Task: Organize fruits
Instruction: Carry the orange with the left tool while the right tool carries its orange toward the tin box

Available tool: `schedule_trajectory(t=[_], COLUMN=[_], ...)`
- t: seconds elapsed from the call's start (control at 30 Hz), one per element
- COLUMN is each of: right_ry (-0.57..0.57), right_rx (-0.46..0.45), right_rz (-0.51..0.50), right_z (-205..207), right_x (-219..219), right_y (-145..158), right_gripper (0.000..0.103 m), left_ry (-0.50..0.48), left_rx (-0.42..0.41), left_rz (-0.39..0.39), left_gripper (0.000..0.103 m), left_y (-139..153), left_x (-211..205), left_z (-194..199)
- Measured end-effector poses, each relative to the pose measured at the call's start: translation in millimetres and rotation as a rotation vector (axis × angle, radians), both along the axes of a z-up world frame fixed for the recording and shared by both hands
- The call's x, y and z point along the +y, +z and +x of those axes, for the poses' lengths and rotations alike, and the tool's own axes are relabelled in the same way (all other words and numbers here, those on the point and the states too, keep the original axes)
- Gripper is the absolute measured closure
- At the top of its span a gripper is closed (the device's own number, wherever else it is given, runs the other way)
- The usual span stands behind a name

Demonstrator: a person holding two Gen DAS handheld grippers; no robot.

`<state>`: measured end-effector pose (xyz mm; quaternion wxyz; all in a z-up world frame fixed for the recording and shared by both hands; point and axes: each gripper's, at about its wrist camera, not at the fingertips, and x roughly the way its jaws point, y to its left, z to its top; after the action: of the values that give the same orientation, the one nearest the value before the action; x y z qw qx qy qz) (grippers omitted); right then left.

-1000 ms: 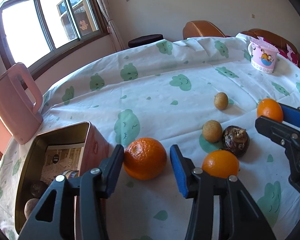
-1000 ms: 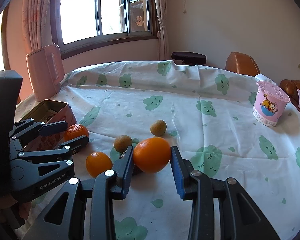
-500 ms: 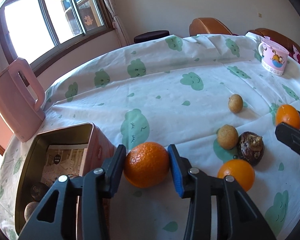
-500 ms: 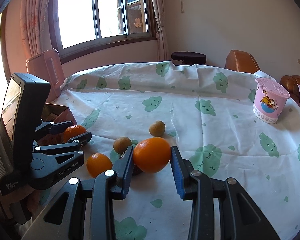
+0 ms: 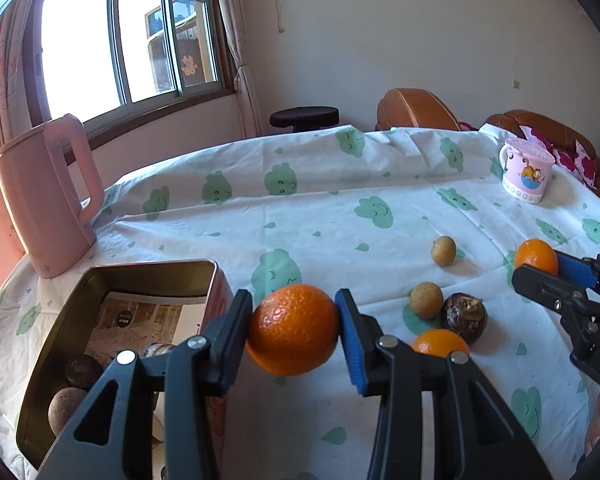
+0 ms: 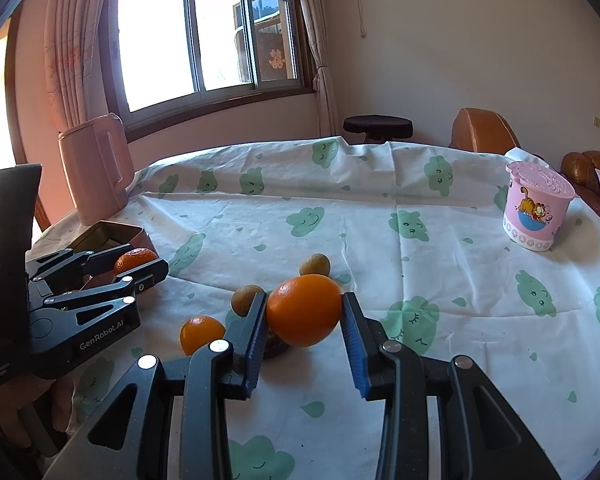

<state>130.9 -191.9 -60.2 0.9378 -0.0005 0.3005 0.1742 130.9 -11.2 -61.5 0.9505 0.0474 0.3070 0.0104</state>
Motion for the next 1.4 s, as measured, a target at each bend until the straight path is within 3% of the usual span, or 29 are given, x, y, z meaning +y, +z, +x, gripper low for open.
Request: schedule_trajectory(t=[0.57, 1.4], right_ry=[-0.004, -0.005], right_rx=[-0.084, -0.2], right_rz=[0.016, 0.013], right_z=[-13, -33], right_x=[-3, -3], right_y=[7, 16], right_gripper=[0.065, 0.065], left_ry=[0.006, 0.014], left_rx=[-0.144, -0.221], left_rz=[-0.043, -0.065], left_gripper=[0.059, 0.059], left_y=[14, 20], left_x=[8, 11], left_z=[-31, -54])
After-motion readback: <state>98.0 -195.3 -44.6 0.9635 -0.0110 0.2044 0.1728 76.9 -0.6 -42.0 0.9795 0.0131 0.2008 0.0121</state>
